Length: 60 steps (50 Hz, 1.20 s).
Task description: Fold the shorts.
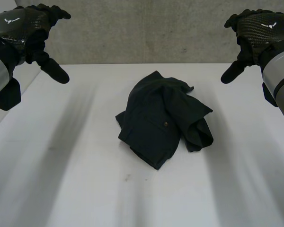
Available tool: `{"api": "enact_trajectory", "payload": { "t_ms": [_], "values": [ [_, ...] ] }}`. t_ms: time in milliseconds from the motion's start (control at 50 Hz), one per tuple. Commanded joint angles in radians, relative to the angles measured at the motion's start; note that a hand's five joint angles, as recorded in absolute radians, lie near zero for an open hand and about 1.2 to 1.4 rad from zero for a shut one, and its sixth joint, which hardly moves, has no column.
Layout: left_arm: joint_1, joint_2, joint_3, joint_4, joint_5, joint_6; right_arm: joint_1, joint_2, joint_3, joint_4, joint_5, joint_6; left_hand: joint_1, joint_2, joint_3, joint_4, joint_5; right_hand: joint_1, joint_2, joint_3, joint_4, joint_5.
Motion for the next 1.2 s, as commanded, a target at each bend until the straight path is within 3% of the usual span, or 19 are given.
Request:
{"api": "enact_trajectory", "payload": {
  "t_ms": [20, 100, 140, 220, 280, 360, 540, 700, 740, 800, 820, 840, 980, 1080, 1200],
  "values": [
    [-0.019, -0.007, -0.024, 0.024, -0.001, 0.003, -0.032, 0.001, 0.01, -0.007, -0.025, -0.002, 0.005, -0.025, -0.032, -0.024, -0.046, -0.035, -0.054, -0.04, -0.065, -0.071],
    [-0.041, -0.022, -0.062, 0.087, 0.008, 0.007, -0.032, 0.001, 0.035, -0.021, -0.146, -0.023, 0.018, -0.012, -0.02, -0.012, -0.033, -0.035, -0.054, -0.04, -0.065, -0.071],
    [-0.054, -0.035, -0.089, 0.142, 0.016, 0.018, -0.041, 0.002, 0.084, -0.031, -0.271, -0.038, 0.018, -0.012, -0.02, -0.012, -0.033, -0.035, -0.054, -0.04, -0.065, -0.071],
    [-0.074, -0.117, -0.174, 0.285, 0.063, 0.105, -0.123, 0.001, 0.215, -0.079, -0.448, -0.064, 0.023, -0.006, -0.014, -0.006, -0.028, -0.035, -0.054, -0.04, -0.065, -0.071],
    [-0.096, -0.209, -0.225, 0.34, 0.09, 0.185, -0.189, -0.001, 0.314, -0.126, -0.511, -0.069, 0.026, -0.003, -0.011, -0.003, -0.025, -0.035, -0.054, -0.04, -0.065, -0.071],
    [-0.154, -0.324, -0.257, 0.368, 0.097, 0.233, -0.231, -0.001, 0.426, -0.204, -0.508, -0.055, 0.026, -0.003, -0.011, -0.003, -0.025, -0.035, -0.054, -0.04, -0.065, -0.071],
    [-0.168, -0.59, -0.209, 0.524, 0.103, 0.24, -0.259, -0.004, 0.661, -0.473, -0.501, -0.066, 0.021, -0.009, -0.017, -0.009, -0.03, -0.035, -0.054, -0.04, -0.065, -0.071],
    [-0.202, -0.676, -0.146, 0.628, 0.102, 0.242, -0.245, -0.013, 0.698, -0.504, -0.499, -0.066, 0.067, 0.038, 0.03, 0.038, 0.016, -0.035, -0.054, -0.04, -0.065, -0.071],
    [-0.211, -0.691, -0.137, 0.648, 0.102, 0.242, -0.242, -0.009, 0.704, -0.513, -0.501, -0.071, 0.164, 0.134, 0.126, 0.135, 0.113, -0.035, -0.054, -0.04, -0.065, -0.071],
    [-0.219, -0.713, -0.126, 0.708, 0.097, 0.236, -0.242, -0.004, 0.704, -0.513, -0.502, -0.074, 0.703, 0.673, 0.666, 0.674, 0.652, -0.035, -0.054, -0.04, -0.065, -0.071],
    [-0.219, -0.716, -0.126, 0.723, 0.094, 0.234, -0.242, -0.003, 0.704, -0.513, -0.501, -0.077, 0.894, 0.864, 0.856, 0.864, 0.843, -0.035, -0.054, -0.04, -0.065, -0.071],
    [-0.217, -0.714, -0.126, 0.76, 0.085, 0.234, -0.242, -0.001, 0.705, -0.513, -0.502, -0.078, 1.221, 1.191, 1.184, 1.192, 1.17, -0.035, -0.054, -0.04, -0.065, -0.071],
    [-0.18, -0.624, -0.129, 0.803, -0.004, 0.253, -0.245, 0.001, 0.705, -0.515, -0.502, -0.081, 1.227, 1.197, 1.189, 1.198, 1.176, -0.035, -0.054, -0.04, -0.065, -0.071],
    [-0.043, -0.468, -0.12, 0.806, -0.062, 0.257, -0.242, 0.002, 0.705, -0.515, -0.504, -0.081, 1.227, 1.197, 1.189, 1.198, 1.176, -0.035, -0.054, -0.04, -0.065, -0.071],
    [0.028, -0.351, -0.082, 0.805, -0.055, 0.254, -0.242, 0.019, 0.699, -0.516, -0.505, -0.081, 1.227, 1.197, 1.189, 1.198, 1.176, -0.035, -0.054, -0.04, -0.065, -0.071]
  ]
}}
